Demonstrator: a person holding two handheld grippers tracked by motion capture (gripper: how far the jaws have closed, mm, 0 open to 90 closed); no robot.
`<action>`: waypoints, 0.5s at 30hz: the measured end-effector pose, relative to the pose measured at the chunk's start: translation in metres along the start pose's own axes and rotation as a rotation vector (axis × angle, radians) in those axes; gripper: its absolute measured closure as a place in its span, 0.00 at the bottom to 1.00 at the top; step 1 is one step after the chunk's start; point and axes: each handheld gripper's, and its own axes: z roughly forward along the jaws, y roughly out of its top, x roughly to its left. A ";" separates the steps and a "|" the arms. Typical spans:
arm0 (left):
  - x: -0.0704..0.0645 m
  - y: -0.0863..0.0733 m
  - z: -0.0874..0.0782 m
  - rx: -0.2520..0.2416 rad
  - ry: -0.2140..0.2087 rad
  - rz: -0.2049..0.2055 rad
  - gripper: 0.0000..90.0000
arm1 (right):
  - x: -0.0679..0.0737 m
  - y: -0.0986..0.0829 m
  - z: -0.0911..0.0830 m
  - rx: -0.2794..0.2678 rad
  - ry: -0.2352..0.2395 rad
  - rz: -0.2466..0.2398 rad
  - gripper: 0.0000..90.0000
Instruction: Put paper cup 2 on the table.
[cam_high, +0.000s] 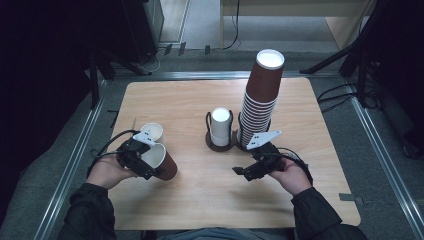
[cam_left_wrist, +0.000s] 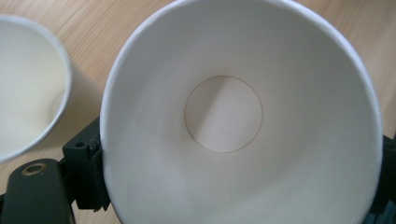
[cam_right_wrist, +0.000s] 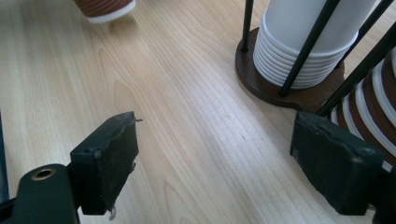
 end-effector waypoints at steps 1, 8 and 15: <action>0.001 -0.002 0.000 0.006 0.003 -0.006 0.11 | 0.000 0.000 0.000 -0.001 0.002 0.002 0.17; 0.009 -0.012 -0.002 0.053 0.045 -0.031 0.11 | -0.001 0.001 0.001 0.005 0.000 0.003 0.17; 0.017 -0.019 -0.004 0.071 0.077 -0.073 0.10 | -0.001 0.001 0.001 0.006 0.001 0.002 0.17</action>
